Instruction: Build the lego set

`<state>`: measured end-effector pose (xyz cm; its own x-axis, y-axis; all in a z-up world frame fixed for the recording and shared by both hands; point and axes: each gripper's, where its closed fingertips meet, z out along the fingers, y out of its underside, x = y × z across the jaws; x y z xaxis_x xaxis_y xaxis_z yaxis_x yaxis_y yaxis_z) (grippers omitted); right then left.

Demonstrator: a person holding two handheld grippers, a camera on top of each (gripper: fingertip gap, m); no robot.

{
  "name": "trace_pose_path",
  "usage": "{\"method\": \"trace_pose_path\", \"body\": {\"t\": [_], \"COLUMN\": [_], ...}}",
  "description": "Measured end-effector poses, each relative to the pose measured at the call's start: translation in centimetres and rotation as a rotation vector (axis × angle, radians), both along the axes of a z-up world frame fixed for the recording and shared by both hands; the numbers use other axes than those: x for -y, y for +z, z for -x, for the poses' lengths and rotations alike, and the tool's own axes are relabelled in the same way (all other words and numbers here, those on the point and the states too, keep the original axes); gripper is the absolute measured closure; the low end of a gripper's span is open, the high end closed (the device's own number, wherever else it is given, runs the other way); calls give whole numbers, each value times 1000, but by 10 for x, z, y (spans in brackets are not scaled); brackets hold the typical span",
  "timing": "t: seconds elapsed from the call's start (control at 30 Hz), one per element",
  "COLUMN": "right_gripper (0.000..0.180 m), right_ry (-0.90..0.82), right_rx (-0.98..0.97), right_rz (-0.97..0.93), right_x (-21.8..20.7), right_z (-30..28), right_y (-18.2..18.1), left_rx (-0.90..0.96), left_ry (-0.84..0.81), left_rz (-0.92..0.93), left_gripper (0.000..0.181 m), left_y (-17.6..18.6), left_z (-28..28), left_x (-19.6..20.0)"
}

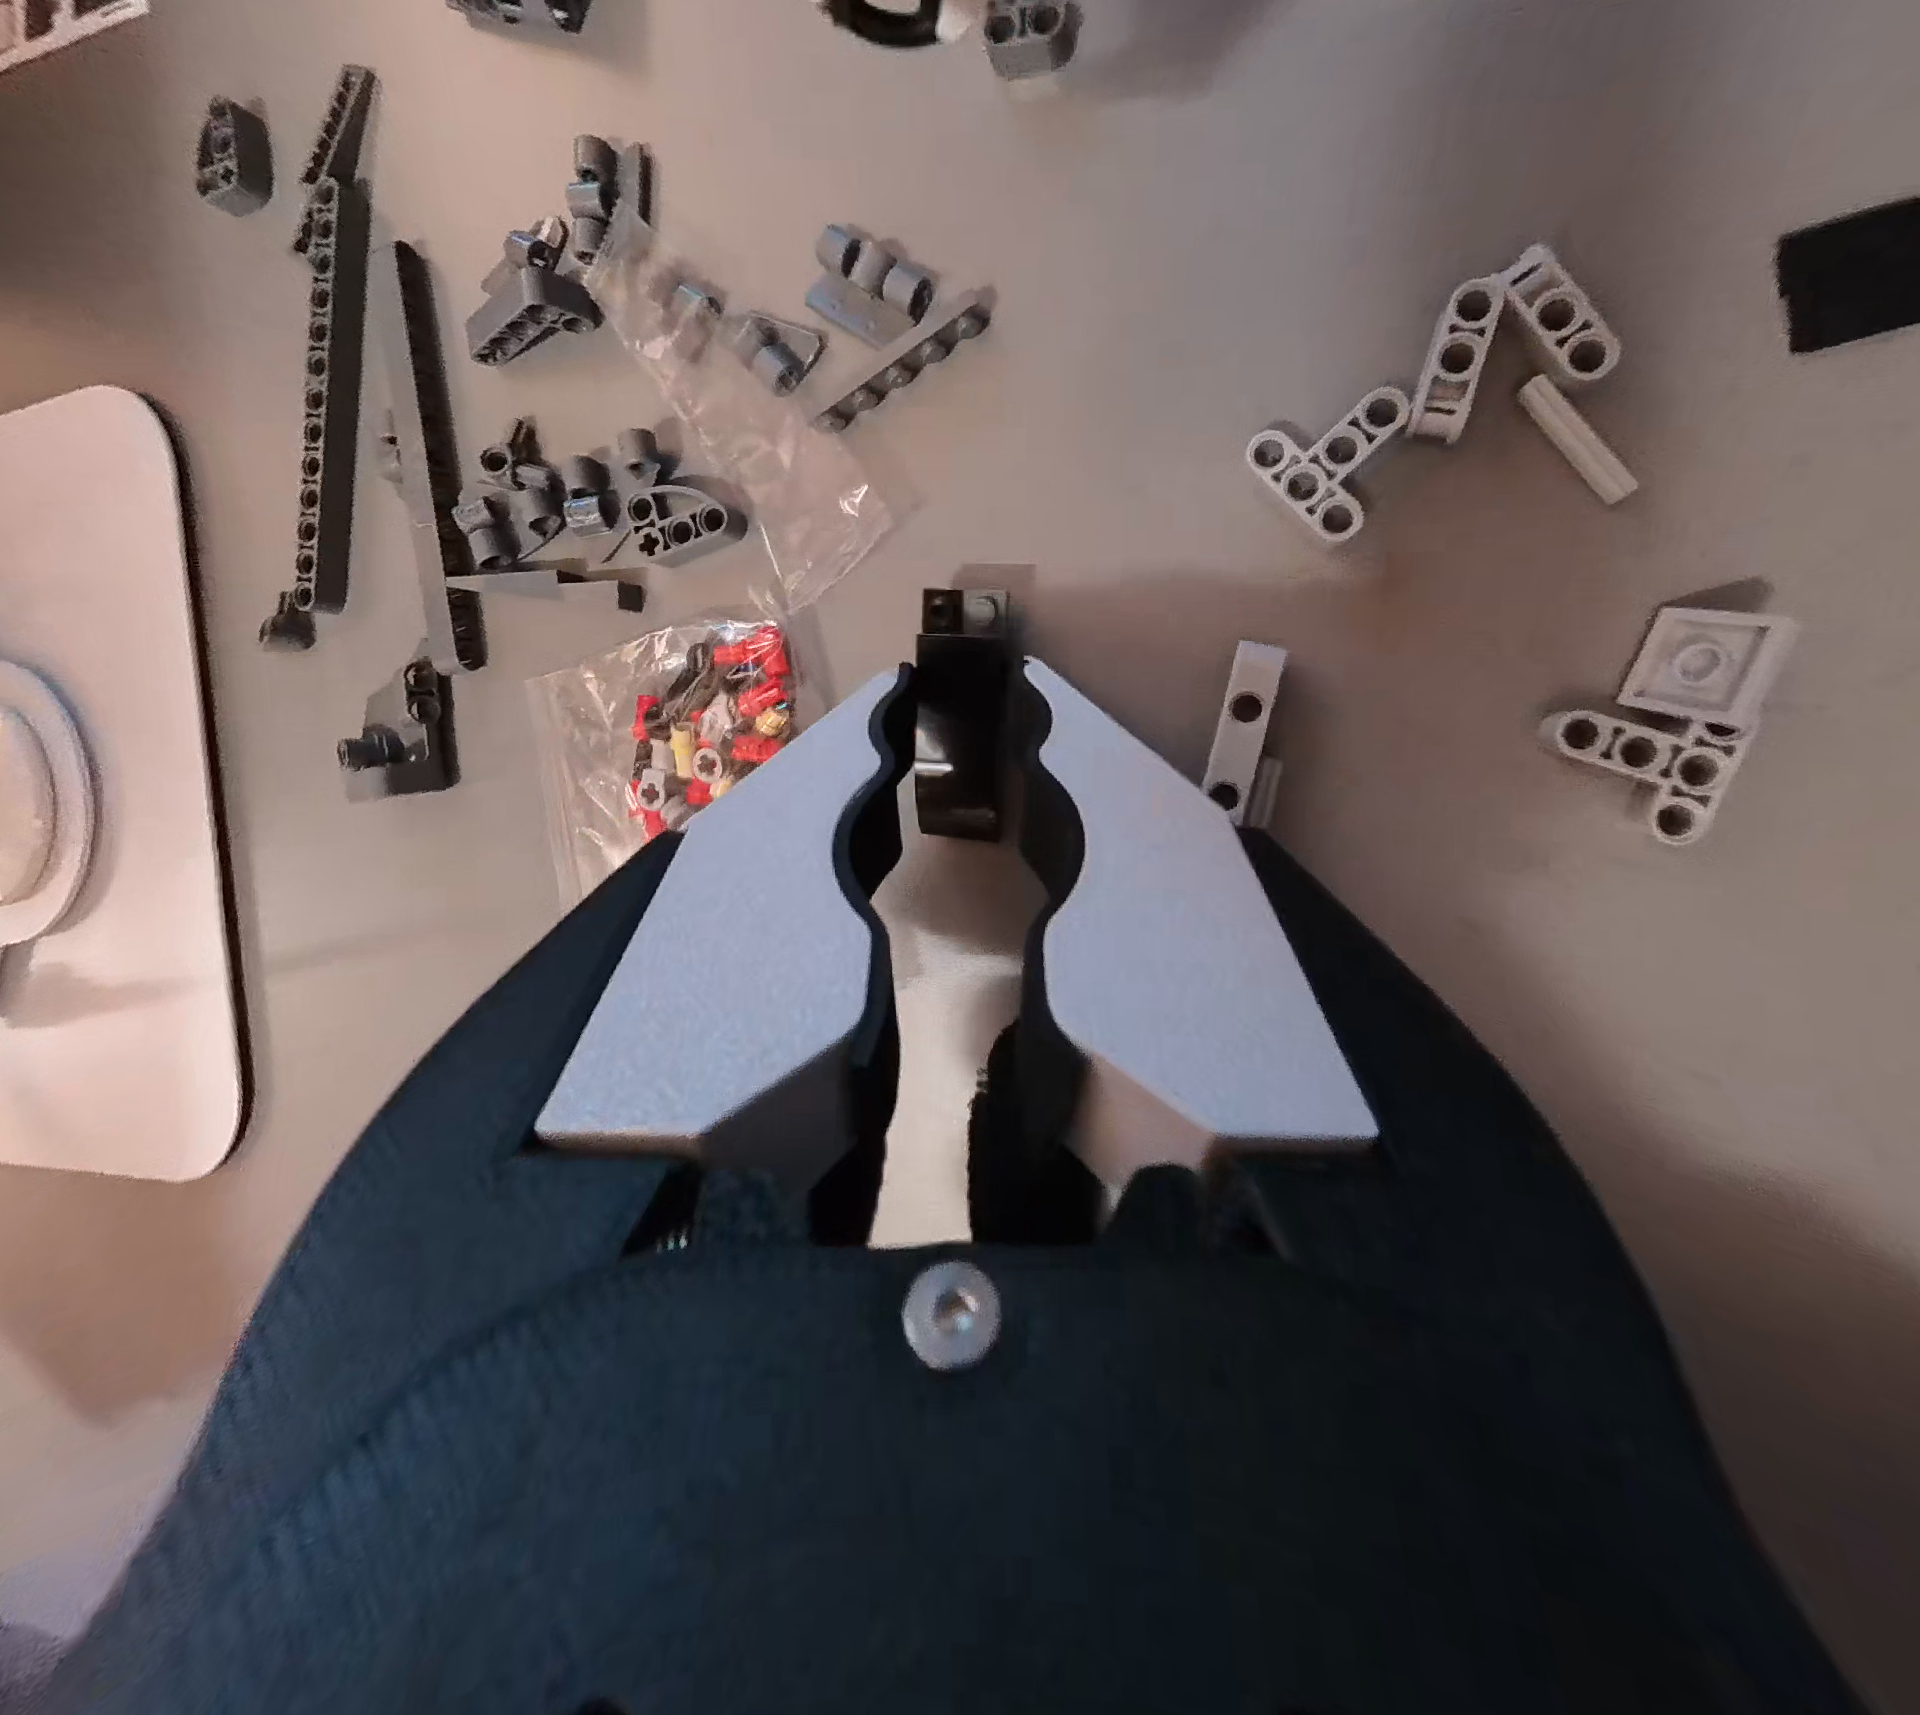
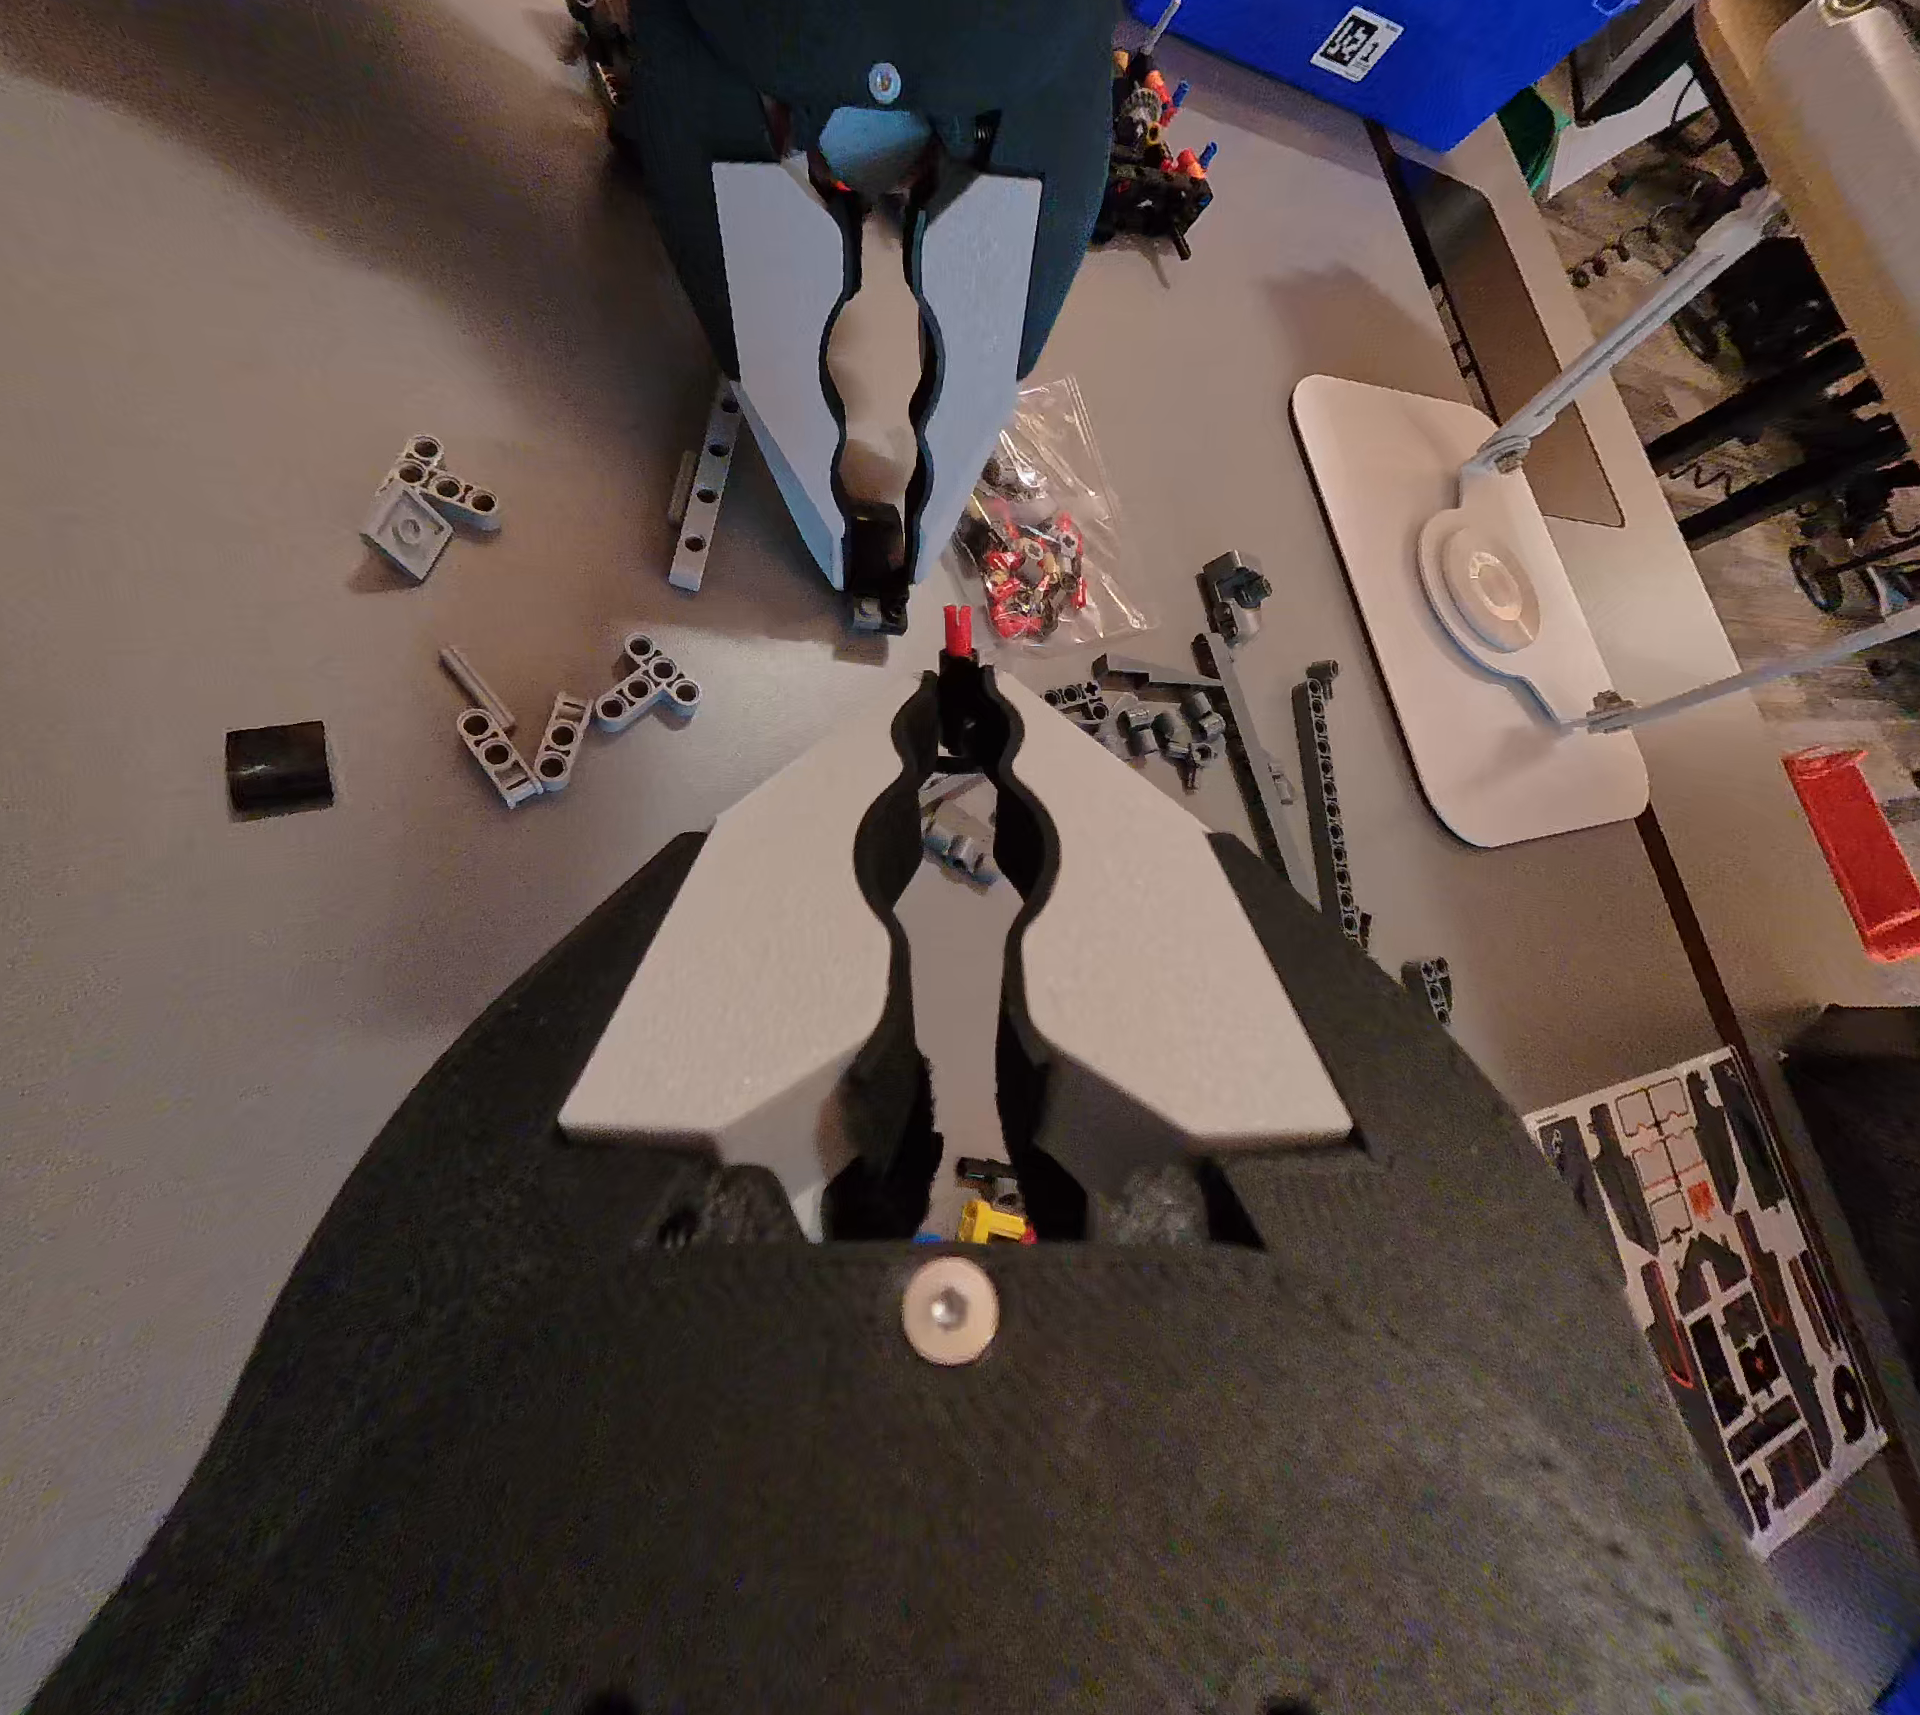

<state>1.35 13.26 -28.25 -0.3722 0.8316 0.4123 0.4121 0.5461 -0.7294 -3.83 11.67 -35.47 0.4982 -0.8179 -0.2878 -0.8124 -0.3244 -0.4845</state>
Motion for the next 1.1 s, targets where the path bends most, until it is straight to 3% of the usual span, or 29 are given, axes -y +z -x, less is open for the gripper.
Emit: {"method": "trace_pose_path", "body": {"t": [0.17, 0.37, 0.47, 0.6, 0.87, 1.1], "right_gripper": [176, 176, 176, 176, 176, 176], "right_ry": [-1, -5, -11, -21, -18, -10], "right_rx": [-13, -26, -32, -37, -51, -47], "right_rz": [23, 65, 87, 110, 124, 112], "right_x": [-2, -1, -1, -6, -7, -3], "right_z": [1, -3, -7, -12, -13, -12], "right_y": [6, 10, 10, 9, 7, 3], "left_rx": [32, 134, 162, 141, 26, -99], "left_ry": [10, -54, -48, -30, -11, 95], "left_rz": [26, 398, 429, 368, 145, -20], "left_gripper": [166, 165, 166, 154, 160, 163], "left_y": [12, 1, -5, -2, 17, 3], "left_z": [-2, -15, -11, -9, -7, -4], "left_x": [9, 37, 26, 12, 16, 17]}}
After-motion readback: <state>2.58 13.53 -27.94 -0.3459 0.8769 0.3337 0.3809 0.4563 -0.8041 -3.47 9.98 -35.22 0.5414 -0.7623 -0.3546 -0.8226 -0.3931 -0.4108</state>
